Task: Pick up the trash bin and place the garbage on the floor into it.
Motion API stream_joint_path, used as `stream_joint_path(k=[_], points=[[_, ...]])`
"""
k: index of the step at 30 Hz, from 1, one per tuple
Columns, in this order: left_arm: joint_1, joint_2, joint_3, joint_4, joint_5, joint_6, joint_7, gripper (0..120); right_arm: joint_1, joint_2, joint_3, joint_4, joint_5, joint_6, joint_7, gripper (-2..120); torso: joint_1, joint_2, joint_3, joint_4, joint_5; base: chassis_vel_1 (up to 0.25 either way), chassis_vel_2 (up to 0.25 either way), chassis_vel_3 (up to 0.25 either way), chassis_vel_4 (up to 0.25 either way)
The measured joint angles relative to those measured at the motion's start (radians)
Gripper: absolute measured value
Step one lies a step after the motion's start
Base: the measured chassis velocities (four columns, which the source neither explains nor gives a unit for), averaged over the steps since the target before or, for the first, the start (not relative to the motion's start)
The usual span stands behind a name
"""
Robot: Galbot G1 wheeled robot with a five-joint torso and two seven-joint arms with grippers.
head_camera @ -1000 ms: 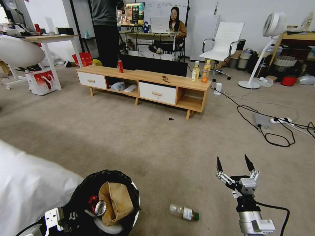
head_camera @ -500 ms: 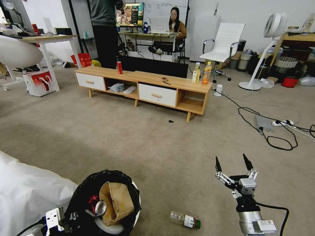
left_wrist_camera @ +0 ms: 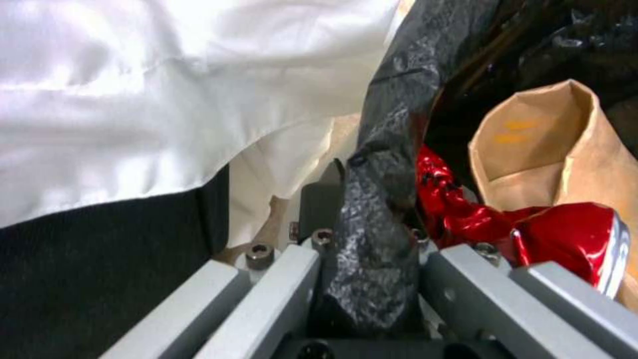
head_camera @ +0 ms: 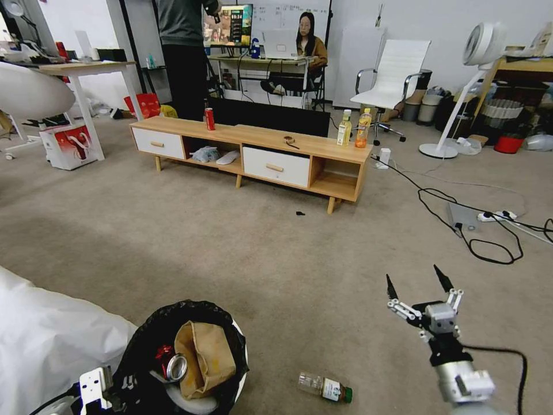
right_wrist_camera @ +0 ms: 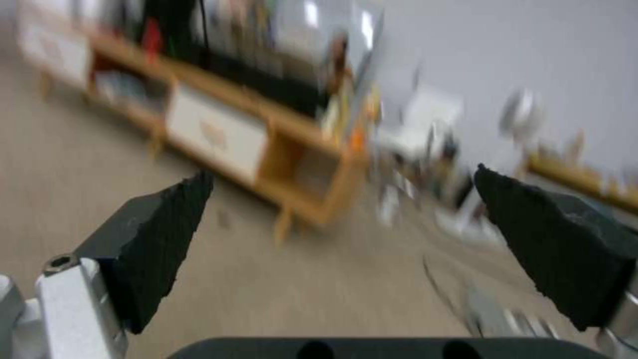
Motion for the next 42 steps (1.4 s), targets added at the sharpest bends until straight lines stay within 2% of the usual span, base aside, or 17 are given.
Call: stream_joint_path(k=[1,2,3,4,6,7,8,9,12,13,16,19,23,26,28,31,42], points=[[0.000,0.000,0.000,0.000,0.000,0.000,0.000,1,0.000,0.000,0.000,0.000,0.000,0.000,0.000,100,0.000,0.000,0.000,0.0000,0.0000,0.000,0.000,0.000,0.000],[0.003,0.000,-0.001,-0.001,-0.001,0.000,0.000,1,0.014,-0.058,-0.013,0.025,0.085,-0.124,0.035,100,0.000,0.000,0.000,0.0000,0.0000,0.000,0.000,0.000,0.000],[0.004,0.000,-0.001,-0.001,-0.001,0.000,0.001,1,0.029,-0.087,-0.023,0.035,0.136,-0.182,0.051,100,0.000,0.000,0.000,0.0002,-0.0001,0.000,0.000,0.000,0.000],[0.004,0.000,-0.001,-0.001,-0.001,0.000,0.001,1,0.029,-0.087,-0.023,0.035,0.136,-0.182,0.051,100,0.000,0.000,0.000,0.0002,-0.0001,0.000,0.000,0.000,0.000],[0.005,0.000,-0.001,-0.002,-0.002,0.000,0.001,1,0.077,-0.148,-0.057,0.053,0.269,-0.287,0.078,100,0.000,0.000,0.000,0.0003,0.0000,0.000,0.000,0.000,0.000],[0.005,0.000,-0.001,-0.002,-0.002,0.000,0.001,1,0.077,-0.148,-0.057,0.053,0.269,-0.287,0.078,100,0.000,0.000,0.000,0.0003,0.0000,0.000,0.000,0.000,0.000],[0.005,0.000,-0.001,-0.004,-0.002,0.000,0.001,1,0.125,-0.189,-0.092,0.066,0.368,-0.386,0.101,100,0.000,0.000,0.000,0.0003,0.0001,0.000,0.000,0.000,0.000],[0.006,0.000,-0.001,-0.004,-0.002,0.001,0.002,1,0.155,-0.216,-0.116,0.068,0.421,-0.432,0.102,100,0.000,0.000,0.000,0.0003,0.0001,0.000,0.000,0.000,0.000],[0.006,0.000,-0.001,-0.005,-0.003,0.001,0.002,1,0.205,-0.256,-0.159,0.066,0.492,-0.484,0.095,100,0.000,0.000,0.000,0.0003,0.0000,0.000,0.000,0.000,0.000],[0.004,0.000,-0.001,-0.005,-0.004,0.002,0.002,1,0.267,-0.307,-0.227,0.049,0.573,-0.529,0.085,100,0.000,0.000,0.000,0.0003,0.0000,0.000,0.000,0.000,0.000],[0.003,0.000,0.001,-0.005,-0.005,0.002,0.002,1,0.313,-0.347,-0.283,0.032,0.623,-0.552,0.068,100,0.000,0.000,0.000,0.0005,0.0001,0.000,0.000,0.000,0.000],[-0.010,0.000,0.008,0.002,-0.008,0.004,0.002,1,0.372,-0.439,-0.396,0.007,0.705,-0.634,0.010,100,0.000,0.000,0.000,0.0000,-0.0001,0.000,0.000,0.000,0.000],[-0.013,0.000,0.012,0.010,-0.011,0.004,0.003,1,0.397,-0.464,-0.458,-0.019,0.692,-0.656,-0.028,100,0.000,0.000,0.000,-0.0005,-0.0001,0.000,0.000,0.000,0.000],[-0.013,0.000,0.014,0.018,-0.011,0.004,0.004,1,0.446,-0.476,-0.547,-0.065,0.650,-0.672,-0.101,100,0.000,0.000,0.000,0.0006,0.0002,0.000,0.000,0.000,0.000],[-0.017,0.000,0.016,0.023,-0.011,0.004,0.004,1,0.469,-0.488,-0.597,-0.103,0.544,-0.674,-0.212,100,0.000,0.000,0.000,0.0003,-0.0002,0.000,0.000,0.000,0.000],[-0.021,0.000,0.018,0.029,-0.010,0.004,0.005,1,0.497,-0.487,-0.664,-0.135,0.465,-0.677,-0.282,100,0.000,0.000,0.000,-0.0002,0.0002,0.000,0.000,0.000,0.000],[-0.038,0.000,0.021,0.055,-0.001,0.000,0.009,1,0.574,-0.429,-0.820,-0.216,0.376,-0.612,-0.299,100,0.000,0.000,0.000,0.0002,-0.0001,0.000,0.000,0.000,0.000]])
